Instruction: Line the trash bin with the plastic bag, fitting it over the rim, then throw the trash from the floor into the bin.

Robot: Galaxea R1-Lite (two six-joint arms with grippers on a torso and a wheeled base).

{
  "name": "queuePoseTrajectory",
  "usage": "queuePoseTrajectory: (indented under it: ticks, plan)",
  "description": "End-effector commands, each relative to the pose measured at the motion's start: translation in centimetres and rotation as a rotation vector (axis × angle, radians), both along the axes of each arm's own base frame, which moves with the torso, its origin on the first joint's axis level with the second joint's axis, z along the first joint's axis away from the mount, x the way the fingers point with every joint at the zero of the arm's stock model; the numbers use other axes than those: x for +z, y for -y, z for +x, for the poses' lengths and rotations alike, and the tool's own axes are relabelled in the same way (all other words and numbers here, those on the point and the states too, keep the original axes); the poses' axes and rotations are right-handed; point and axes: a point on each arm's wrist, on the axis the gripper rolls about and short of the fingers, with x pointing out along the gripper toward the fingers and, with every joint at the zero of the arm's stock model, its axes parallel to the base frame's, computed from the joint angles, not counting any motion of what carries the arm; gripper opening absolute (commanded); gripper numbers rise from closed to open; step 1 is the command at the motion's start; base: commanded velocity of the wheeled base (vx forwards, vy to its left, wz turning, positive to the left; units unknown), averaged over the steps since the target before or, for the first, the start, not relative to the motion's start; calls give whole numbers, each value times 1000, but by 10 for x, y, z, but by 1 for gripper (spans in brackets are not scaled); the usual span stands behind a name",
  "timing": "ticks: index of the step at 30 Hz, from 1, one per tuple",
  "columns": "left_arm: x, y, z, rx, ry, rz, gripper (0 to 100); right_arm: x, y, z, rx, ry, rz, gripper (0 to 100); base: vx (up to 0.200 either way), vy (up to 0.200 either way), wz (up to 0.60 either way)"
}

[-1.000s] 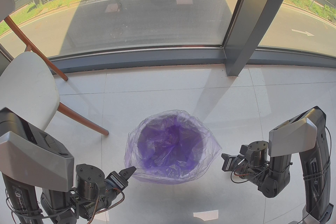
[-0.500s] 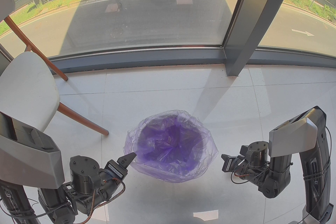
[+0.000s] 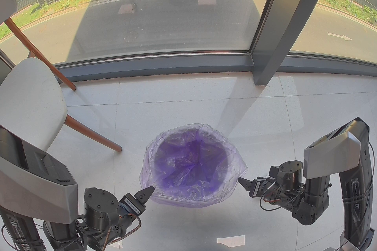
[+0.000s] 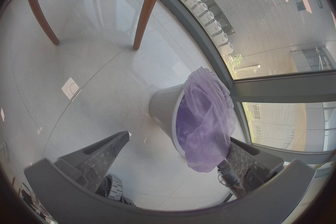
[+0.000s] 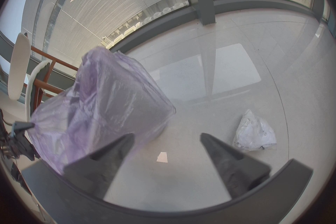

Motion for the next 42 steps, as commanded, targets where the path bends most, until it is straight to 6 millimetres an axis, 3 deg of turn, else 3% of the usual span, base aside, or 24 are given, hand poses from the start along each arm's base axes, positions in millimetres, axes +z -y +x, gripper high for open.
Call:
queuePoseTrajectory:
  ticks: [1,6,7,8,9,10,11,13,15,19,28,32,35,42]
  plan:
    - [-11,-1,-3,12,-28,52,100,36,9,-1,-33,76,56,100,0,0,0]
    - [-10,-2,-3,17,-23,54,100,65,12,-22,43,96,110,100,0,0,0]
    - [-10,-2,-3,19,-22,55,100,71,4,-36,114,88,122,100,0,0,0]
    - [-10,-2,-3,19,-22,55,100,71,4,-36,114,88,122,100,0,0,0]
    - [-10,-2,-3,19,-22,55,100,73,-14,-51,203,83,125,100,0,0,0]
    - [-10,-2,-3,19,-22,55,100,73,-14,-51,203,83,125,100,0,0,0]
    - [-9,-1,-2,19,-19,52,100,70,-27,-54,241,93,113,100,0,0,0]
    - [-9,-1,-2,19,-19,52,100,64,-37,-50,245,100,98,100,0,0,0]
    - [-9,-1,-2,19,-19,52,100,51,-59,-34,237,151,68,100,0,0,0]
    - [-8,-1,-2,24,-10,50,100,44,-79,-15,266,221,36,100,0,0,0]
    - [-4,-1,-3,30,2,42,100,56,-138,5,347,237,0,100,0,0,0]
    - [-4,-1,-3,28,3,42,100,56,-145,6,342,221,-25,100,0,0,0]
    - [-4,-1,-3,28,2,43,100,60,-160,-2,380,231,-15,100,0,0,0]
    - [-4,-1,-2,29,6,40,100,54,-173,-28,473,230,-54,100,0,0,0]
